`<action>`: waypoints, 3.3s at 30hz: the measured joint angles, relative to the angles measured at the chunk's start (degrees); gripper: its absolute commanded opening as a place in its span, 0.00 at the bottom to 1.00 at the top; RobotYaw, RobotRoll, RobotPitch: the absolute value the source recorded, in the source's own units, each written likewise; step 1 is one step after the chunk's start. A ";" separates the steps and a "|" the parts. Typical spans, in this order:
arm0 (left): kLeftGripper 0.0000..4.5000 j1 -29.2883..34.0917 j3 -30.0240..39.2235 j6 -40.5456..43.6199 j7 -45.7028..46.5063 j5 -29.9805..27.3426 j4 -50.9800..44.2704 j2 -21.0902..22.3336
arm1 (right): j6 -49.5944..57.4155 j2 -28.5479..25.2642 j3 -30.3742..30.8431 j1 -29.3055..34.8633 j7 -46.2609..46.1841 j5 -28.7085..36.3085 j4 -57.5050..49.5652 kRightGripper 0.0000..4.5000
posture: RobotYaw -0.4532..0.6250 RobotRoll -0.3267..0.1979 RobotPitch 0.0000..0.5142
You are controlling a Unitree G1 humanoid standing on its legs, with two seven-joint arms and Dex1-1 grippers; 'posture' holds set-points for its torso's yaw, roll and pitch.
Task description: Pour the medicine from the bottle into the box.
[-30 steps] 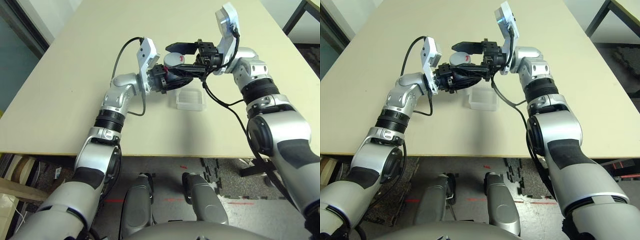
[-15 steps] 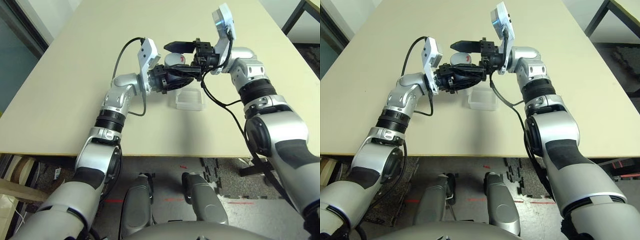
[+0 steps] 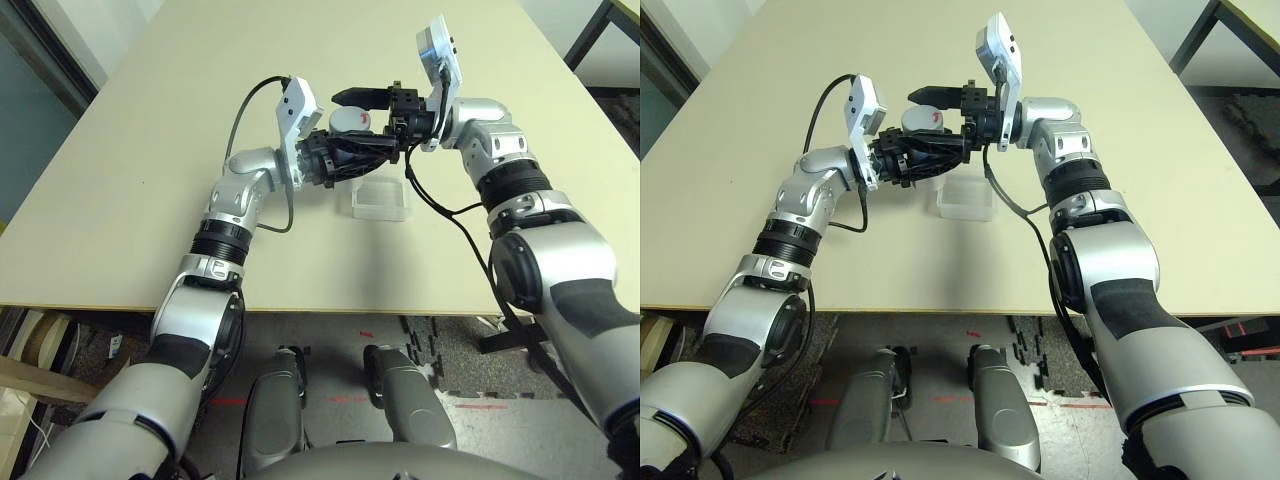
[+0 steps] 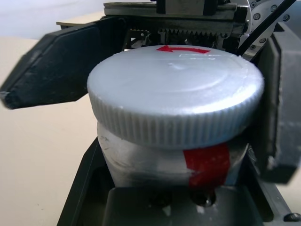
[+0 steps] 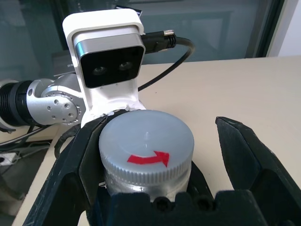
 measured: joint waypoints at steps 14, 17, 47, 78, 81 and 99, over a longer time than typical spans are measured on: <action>0.62 -0.01 0.13 0.00 0.95 -0.02 1.10 -0.04 | 2.80 -2.79 -0.54 0.70 1.02 0.08 -0.19 1.00 | 0.25 0.62 0.30; 0.62 -0.01 0.23 0.00 1.43 -0.02 1.43 0.04 | 3.03 -3.99 -0.55 1.06 1.19 0.16 -0.25 1.00 | 0.25 0.62 0.29; 0.62 0.00 -0.06 -0.90 -0.56 -0.03 1.31 -0.44 | 6.66 -4.99 -0.47 7.09 5.04 1.00 -13.05 1.00 | 0.24 0.62 0.29; 0.62 0.10 -0.48 -0.26 0.76 -0.02 1.20 -0.55 | -1.08 -1.93 -0.41 1.66 -0.31 -0.93 -4.01 1.00 | 0.25 0.62 0.30; 0.62 0.10 -0.50 -0.19 0.99 0.00 1.40 -0.48 | -0.89 -3.13 -0.42 2.10 0.43 -0.78 -4.04 1.00 | 0.24 0.62 0.30; 0.62 0.10 -0.56 -0.83 -0.59 -0.05 1.35 -0.60 | 7.53 -9.84 -1.94 5.05 6.54 1.91 -7.66 1.00 | 0.24 0.62 0.29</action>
